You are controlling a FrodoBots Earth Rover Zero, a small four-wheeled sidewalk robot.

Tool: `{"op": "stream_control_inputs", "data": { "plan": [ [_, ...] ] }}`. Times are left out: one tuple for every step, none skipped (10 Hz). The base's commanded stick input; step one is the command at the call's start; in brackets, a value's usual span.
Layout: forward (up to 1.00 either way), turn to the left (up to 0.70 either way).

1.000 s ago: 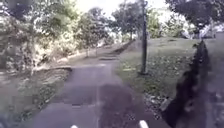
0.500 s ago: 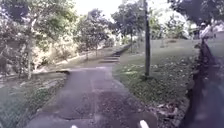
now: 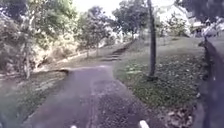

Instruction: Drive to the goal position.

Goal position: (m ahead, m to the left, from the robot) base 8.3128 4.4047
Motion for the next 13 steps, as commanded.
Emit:
{"op": "stream_control_inputs", "data": {
  "plan": [
    [0.5,0.5],
    [0.5,0.32],
    [0.5,0.07],
    [0.5,0.0],
    [0.5,0.0],
    [0.5,0.0],
    [0.5,0.0],
    [0.5,0.0],
    [0.5,0.0],
    [0.5,0.0],
    [0.5,0.0],
    [0.5,0.0],
    [0.5,0.04]
  ]
}}
